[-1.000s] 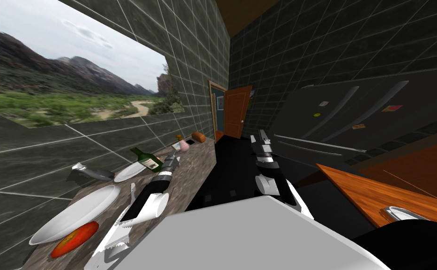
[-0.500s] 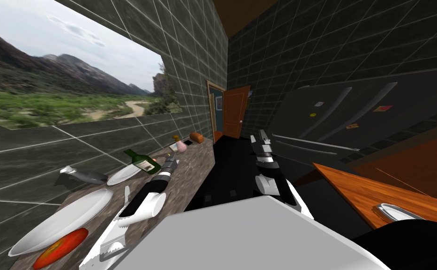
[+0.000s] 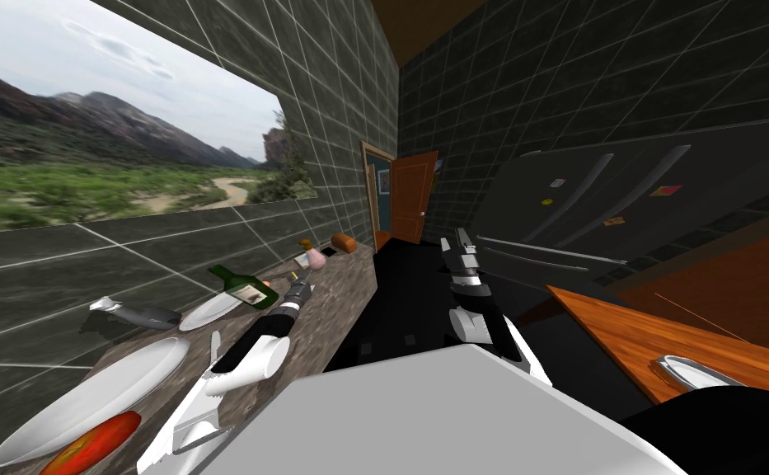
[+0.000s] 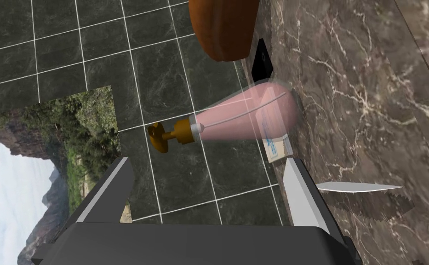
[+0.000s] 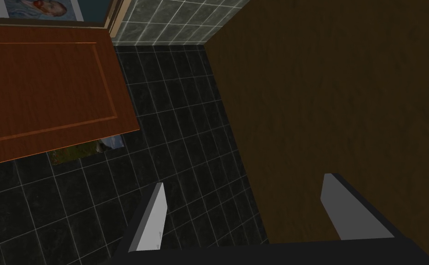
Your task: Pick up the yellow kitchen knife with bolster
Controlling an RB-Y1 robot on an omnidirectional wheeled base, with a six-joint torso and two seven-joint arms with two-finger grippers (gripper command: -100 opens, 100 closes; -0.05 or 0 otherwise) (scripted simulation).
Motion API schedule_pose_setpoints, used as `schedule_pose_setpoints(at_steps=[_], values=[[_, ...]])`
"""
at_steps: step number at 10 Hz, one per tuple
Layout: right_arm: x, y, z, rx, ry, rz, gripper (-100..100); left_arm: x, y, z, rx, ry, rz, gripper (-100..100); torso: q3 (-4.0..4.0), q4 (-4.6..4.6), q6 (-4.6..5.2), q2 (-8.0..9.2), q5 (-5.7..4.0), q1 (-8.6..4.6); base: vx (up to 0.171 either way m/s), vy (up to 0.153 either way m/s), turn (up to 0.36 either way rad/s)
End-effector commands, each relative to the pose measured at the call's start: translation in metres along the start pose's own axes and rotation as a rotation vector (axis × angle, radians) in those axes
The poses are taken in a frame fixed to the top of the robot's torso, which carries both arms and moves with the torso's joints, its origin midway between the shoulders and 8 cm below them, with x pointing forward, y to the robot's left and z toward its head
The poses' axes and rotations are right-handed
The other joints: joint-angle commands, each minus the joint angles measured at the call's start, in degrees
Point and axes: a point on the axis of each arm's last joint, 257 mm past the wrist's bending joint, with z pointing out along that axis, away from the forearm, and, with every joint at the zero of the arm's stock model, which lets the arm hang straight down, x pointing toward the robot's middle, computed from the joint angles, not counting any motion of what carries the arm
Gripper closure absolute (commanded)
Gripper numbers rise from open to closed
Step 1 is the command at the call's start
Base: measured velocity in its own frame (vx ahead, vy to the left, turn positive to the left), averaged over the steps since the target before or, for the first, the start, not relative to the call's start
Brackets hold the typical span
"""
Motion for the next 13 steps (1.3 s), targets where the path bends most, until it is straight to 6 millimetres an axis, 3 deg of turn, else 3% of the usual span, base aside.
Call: schedule_pose_setpoints(at_steps=[1,9,10,12,13], values=[[0.0,0.0,0.0,0.0,0.0,0.0,0,-0.009,0.019,0.004,-0.064,0.0,0.011,-100,0.0,0.0,0.0,0.0,0.0,0.0,0.014,-0.037,-0.084],[0.0,0.0,0.0,0.0,0.0,0.0,0,-0.027,0.079,0.001,-0.301,0.013,0.033,-100,-0.03,-0.01,0.0,-0.04,0.01,0.03,0.015,-0.027,-0.036],[0.0,0.0,0.0,0.0,0.0,0.0,0,-0.038,0.091,0.002,-0.348,0.015,0.045,-100,-0.01,0.0,-0.01,-0.01,0.01,0.06,0.021,-0.013,-0.092],[0.0,0.0,0.0,0.0,0.0,0.0,0,-0.037,0.102,-0.003,-0.395,0.02,0.045,-100,-0.03,-0.01,-0.01,-0.05,0.02,0.08,0.017,-0.008,-0.027],[0.0,0.0,0.0,0.0,0.0,0.0,0,-0.048,0.109,-0.001,-0.427,0.021,0.058,-100,-0.01,0.0,-0.01,-0.01,0.02,0.08,0.018,-0.012,-0.104]])
